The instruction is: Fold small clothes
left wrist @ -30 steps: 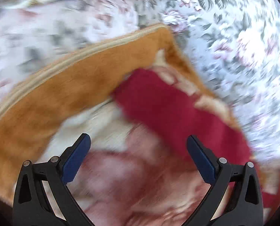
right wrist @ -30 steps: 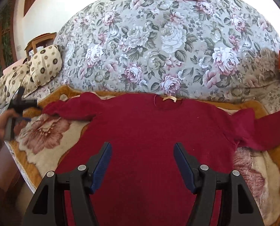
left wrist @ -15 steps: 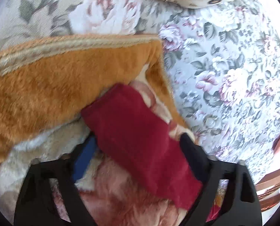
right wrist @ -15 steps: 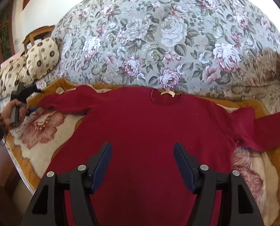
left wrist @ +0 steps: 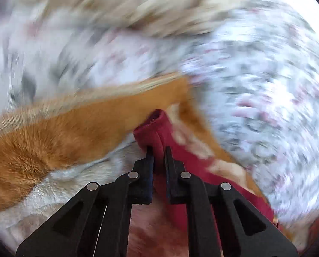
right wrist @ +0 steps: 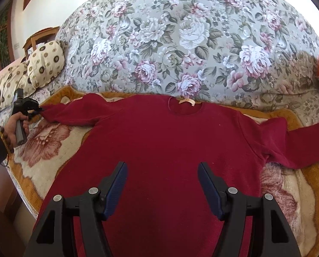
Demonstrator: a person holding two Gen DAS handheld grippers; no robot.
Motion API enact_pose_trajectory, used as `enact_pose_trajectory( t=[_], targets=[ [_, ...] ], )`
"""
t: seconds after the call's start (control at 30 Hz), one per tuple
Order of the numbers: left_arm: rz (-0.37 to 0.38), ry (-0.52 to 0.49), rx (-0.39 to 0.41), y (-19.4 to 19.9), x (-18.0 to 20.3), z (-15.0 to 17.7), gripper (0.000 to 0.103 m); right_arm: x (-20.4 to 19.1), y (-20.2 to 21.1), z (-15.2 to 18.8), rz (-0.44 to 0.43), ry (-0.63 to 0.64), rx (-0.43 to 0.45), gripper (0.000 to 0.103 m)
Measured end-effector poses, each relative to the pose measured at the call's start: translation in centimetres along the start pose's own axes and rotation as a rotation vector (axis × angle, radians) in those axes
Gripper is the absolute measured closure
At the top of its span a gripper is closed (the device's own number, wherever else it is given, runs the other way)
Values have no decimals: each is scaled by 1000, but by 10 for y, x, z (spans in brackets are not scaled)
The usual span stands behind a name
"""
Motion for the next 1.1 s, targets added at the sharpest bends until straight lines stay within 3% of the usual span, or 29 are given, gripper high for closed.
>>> enact_pose_trajectory(
  t=[0.1,0.2,0.3,0.37,0.5,0.63,0.73,0.93,1.0,1.1],
  targets=[
    [173,-113,-3,30,62,23,97,6,3,0,-6,-29,6,37],
    [317,-236,-37,57,123,71,97,10,2,-4,-16,-54,18,37],
    [414,-358,-123,69,171,143,97,9,-7,-19,-40,-67,28,37],
    [452,-427,-187,73,193,198,97,6,-15,-38,-121,-118,49,37],
    [486,-508,-250,78,222,276,97,4,-48,-66,-277,-260,38,37],
    [479,-577,-292,82,234,318,97,-5,-91,-66,-520,-448,-23,37],
    [471,-619,-312,79,239,337,97,-10,-105,-58,-632,-559,-52,37],
    [482,-720,-371,81,233,375,92,-29,-127,-48,-727,-648,-152,36],
    [525,-741,-387,91,232,383,74,-28,-132,-40,-735,-679,-196,36],
    [570,-729,-402,102,228,388,58,-22,-140,-27,-715,-721,-243,36]
  ],
)
Point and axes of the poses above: each gripper's, at about its wrist camera, not at the fingertips, and y roughly against the way its jaws point, x to its right, z to its underside, the point moved 9 cm from there along -y, roughly the way its jaws point, and after that the axes turned 6 degrees about y, right-handed, at the moved point
